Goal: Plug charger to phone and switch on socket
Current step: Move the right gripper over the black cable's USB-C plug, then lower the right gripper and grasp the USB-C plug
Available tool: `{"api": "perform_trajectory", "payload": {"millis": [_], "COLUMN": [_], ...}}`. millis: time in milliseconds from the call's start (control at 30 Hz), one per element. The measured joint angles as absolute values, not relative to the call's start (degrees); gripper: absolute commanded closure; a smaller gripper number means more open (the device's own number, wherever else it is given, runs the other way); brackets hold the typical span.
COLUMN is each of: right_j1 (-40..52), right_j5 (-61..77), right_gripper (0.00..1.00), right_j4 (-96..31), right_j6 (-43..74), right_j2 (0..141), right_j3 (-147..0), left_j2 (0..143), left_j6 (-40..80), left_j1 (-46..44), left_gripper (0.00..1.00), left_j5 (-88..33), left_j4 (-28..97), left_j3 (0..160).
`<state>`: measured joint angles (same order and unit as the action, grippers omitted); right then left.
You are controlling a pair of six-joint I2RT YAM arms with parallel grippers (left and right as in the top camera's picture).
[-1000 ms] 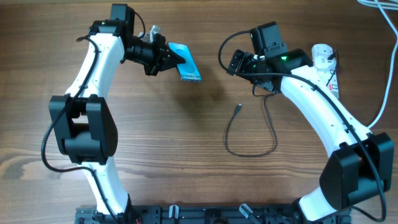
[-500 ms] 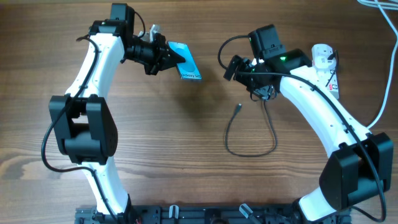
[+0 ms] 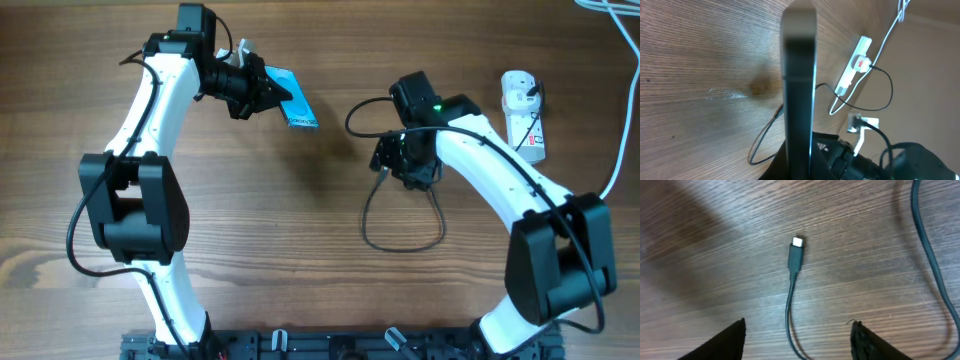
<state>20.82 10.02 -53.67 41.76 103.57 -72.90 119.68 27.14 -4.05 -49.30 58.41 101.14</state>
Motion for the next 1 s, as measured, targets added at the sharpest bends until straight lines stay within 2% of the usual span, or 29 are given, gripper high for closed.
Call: {"api": "perform_trajectory", "payload": {"millis": [100,200,400,600,1000], "right_j1": [22.2,24.6,25.0,25.0,26.4], "right_j5": [9.3,7.4,6.2,4.9,3.3], "right_gripper": [0.39,0.48,0.48,0.60,0.64], "right_j4": [-53.2,-52.9,-51.5,-49.4,-47.1], "right_j6": [42.5,44.9,47.5,49.1,51.4], "right_j2": [105.5,107.5,111.0,111.7,112.3], "right_j3": [-72.7,-72.7,-72.6,-72.6,-72.4], "left_j2": [119.7,119.7,119.7,119.7,119.7], "left_j6": [27.3,27.3,27.3,27.3,27.3], "left_j1": [-4.1,-4.1,-4.1,-4.1,-4.1], "left_gripper": [0.96,0.96,0.96,0.96,0.96], "left_j5": [-49.3,-49.3,-49.3,-49.3,-49.3], "left_j4": [58.4,58.4,58.4,58.4,58.4], "left_j3": [101.1,101.1,101.1,101.1,101.1]}}
